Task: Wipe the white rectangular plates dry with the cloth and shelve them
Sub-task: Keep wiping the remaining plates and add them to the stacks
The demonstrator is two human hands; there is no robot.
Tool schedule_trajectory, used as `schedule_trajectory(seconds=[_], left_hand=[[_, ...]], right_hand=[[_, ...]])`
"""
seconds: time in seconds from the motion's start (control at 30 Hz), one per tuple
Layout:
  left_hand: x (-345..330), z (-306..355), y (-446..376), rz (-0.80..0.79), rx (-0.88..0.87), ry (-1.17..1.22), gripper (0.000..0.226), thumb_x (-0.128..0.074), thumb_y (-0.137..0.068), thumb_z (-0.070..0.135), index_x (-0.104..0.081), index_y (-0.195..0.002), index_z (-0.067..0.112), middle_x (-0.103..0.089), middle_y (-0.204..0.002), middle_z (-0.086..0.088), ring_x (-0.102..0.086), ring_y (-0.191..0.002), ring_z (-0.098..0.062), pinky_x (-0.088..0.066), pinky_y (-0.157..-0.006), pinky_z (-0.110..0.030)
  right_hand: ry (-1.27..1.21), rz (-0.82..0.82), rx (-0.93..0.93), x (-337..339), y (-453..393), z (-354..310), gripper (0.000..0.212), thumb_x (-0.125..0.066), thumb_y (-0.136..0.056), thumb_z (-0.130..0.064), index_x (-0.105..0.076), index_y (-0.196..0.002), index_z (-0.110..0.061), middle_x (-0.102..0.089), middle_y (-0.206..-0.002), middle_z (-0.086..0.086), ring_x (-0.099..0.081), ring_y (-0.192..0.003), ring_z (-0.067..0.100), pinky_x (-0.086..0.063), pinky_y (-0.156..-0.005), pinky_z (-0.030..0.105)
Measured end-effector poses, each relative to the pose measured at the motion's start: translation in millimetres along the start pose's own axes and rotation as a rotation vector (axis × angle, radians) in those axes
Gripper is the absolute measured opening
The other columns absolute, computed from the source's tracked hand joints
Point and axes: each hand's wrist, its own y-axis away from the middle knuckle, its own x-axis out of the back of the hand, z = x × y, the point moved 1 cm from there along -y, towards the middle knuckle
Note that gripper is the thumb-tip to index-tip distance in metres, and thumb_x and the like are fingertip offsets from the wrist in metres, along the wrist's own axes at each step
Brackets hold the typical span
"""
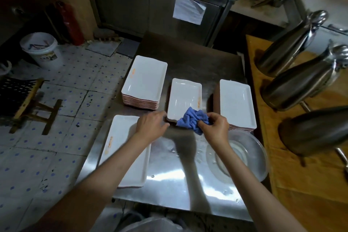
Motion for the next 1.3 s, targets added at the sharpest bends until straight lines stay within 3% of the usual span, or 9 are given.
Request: schedule_trajectory(seconds=[0.27, 0.4, 0.7, 0.87, 1.07, 1.3], left_hand=[[-25.0, 17.4, -65.6, -0.149, 0.107, -0.098, 0.044, -0.046, -0.096, 0.041, -0.043, -0.125, 0.008, -0.060, -0.121, -0.015, -0.057, -0.112, -0.035, -0.045, -0.084, -0.038], [-35.7, 16.4, -80.2, -0.206, 0.202, -0.081, 0.052, -0.043, -0.097, 0.044, -0.034, -0.129, 0.003, -0.059, -0.122, -0.016, -0.056, -0.113, -0.036, -0.046, -0.083, -0.040], [-47.6, 9.3, -89.1, -0.248, 0.241, 0.042, 0.044, -0.047, -0.097, 0.035, -0.033, -0.122, 0.002, -0.054, -0.125, -0.020, -0.054, -0.113, -0.040, -0.044, -0.084, -0.044], [-47.4, 9.4, -89.7, -0.216, 0.229, 0.100, 0.032, -0.043, -0.099, 0.027, -0.034, -0.117, 0.002, -0.057, -0.122, -0.024, -0.054, -0.110, -0.042, -0.043, -0.082, -0.044], [-43.3, 9.4, -87.3, -0.186, 0.249, 0.106, 0.028, -0.041, -0.100, 0.025, -0.037, -0.115, 0.001, -0.059, -0.118, -0.025, -0.055, -0.108, -0.042, -0.045, -0.082, -0.044], [-44.2, 7.5, -86.6, -0.152, 0.297, 0.308, 0.023, -0.044, -0.098, 0.020, -0.039, -0.110, 0.001, -0.058, -0.112, -0.026, -0.056, -0.101, -0.042, -0.046, -0.083, -0.041]], right_hand=[[0.004, 0.087, -0.058, 20.9, -14.0, 14.5, 0.015, -0.069, -0.072, 0.001, -0.067, -0.073, -0.014, -0.063, -0.064, -0.003, -0.058, -0.060, 0.010, -0.044, -0.053, 0.011], [0.002, 0.086, -0.095, 25.3, -18.1, 21.8, 0.014, -0.068, -0.071, 0.000, -0.065, -0.069, -0.014, -0.063, -0.061, -0.003, -0.058, -0.059, 0.012, -0.048, -0.058, 0.027], [0.023, 0.119, -0.143, 28.9, -22.4, 40.3, 0.002, -0.068, -0.070, -0.001, -0.066, -0.071, -0.001, -0.066, -0.064, 0.012, -0.064, -0.066, 0.032, -0.052, -0.059, 0.042], [0.012, 0.111, -0.153, 25.3, -22.6, 38.4, 0.004, -0.069, -0.071, -0.001, -0.067, -0.071, -0.004, -0.066, -0.064, 0.008, -0.064, -0.065, 0.026, -0.052, -0.059, 0.036], [-0.003, 0.099, -0.159, 22.5, -21.2, 33.4, 0.012, -0.068, -0.072, 0.000, -0.065, -0.067, -0.010, -0.062, -0.059, -0.001, -0.055, -0.055, 0.009, -0.042, -0.049, 0.015], [-0.017, 0.097, -0.171, 24.2, -19.0, 34.3, 0.016, -0.068, -0.074, 0.001, -0.066, -0.071, -0.015, -0.064, -0.064, -0.003, -0.061, -0.061, 0.013, -0.049, -0.055, 0.022]])
